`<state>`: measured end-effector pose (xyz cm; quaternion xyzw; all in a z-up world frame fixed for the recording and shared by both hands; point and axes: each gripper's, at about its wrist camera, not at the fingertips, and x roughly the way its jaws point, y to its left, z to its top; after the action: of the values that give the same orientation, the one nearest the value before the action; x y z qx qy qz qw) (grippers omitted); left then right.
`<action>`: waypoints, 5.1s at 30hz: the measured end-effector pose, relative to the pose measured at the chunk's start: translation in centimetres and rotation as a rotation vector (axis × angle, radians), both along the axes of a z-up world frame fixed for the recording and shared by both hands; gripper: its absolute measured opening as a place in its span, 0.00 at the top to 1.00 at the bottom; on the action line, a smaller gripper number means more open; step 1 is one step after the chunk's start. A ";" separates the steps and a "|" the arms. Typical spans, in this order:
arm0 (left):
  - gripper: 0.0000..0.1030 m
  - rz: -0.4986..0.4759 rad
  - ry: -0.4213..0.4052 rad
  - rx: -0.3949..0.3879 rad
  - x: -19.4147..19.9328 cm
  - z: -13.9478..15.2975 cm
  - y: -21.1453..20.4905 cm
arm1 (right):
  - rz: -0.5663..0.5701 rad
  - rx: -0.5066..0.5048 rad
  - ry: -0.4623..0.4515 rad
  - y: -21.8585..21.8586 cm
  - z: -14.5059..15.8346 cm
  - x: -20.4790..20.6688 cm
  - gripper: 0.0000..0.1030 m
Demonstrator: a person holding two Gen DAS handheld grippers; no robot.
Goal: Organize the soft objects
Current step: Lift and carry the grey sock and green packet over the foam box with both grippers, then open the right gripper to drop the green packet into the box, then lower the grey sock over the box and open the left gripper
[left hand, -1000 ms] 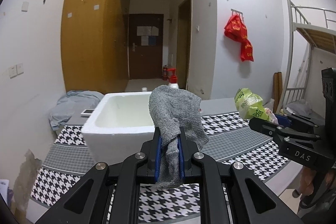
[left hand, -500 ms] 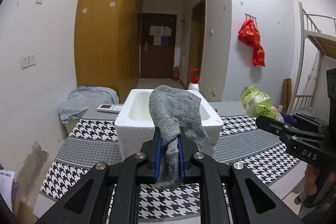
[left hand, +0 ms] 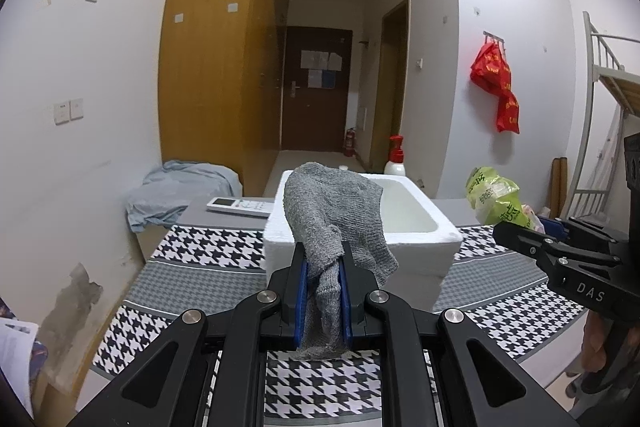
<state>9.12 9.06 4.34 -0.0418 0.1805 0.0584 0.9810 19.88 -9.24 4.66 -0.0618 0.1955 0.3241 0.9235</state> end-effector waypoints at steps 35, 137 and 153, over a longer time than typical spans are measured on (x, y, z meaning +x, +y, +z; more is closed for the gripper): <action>0.86 0.076 -0.083 0.041 1.7 3.2 3.0 | 0.056 0.029 -0.022 5.4 3.3 3.4 0.59; 0.86 -0.080 0.030 0.042 10.7 2.2 -2.0 | -0.127 0.053 -0.038 -1.4 2.2 4.3 0.00; 0.76 -0.090 0.064 0.040 12.8 1.3 -1.9 | -0.174 0.043 -0.025 -3.1 1.4 4.8 0.00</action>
<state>21.87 7.14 5.67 -0.0122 0.2124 0.0192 0.9769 24.72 -12.38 6.05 -0.0290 0.1816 0.2461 0.9516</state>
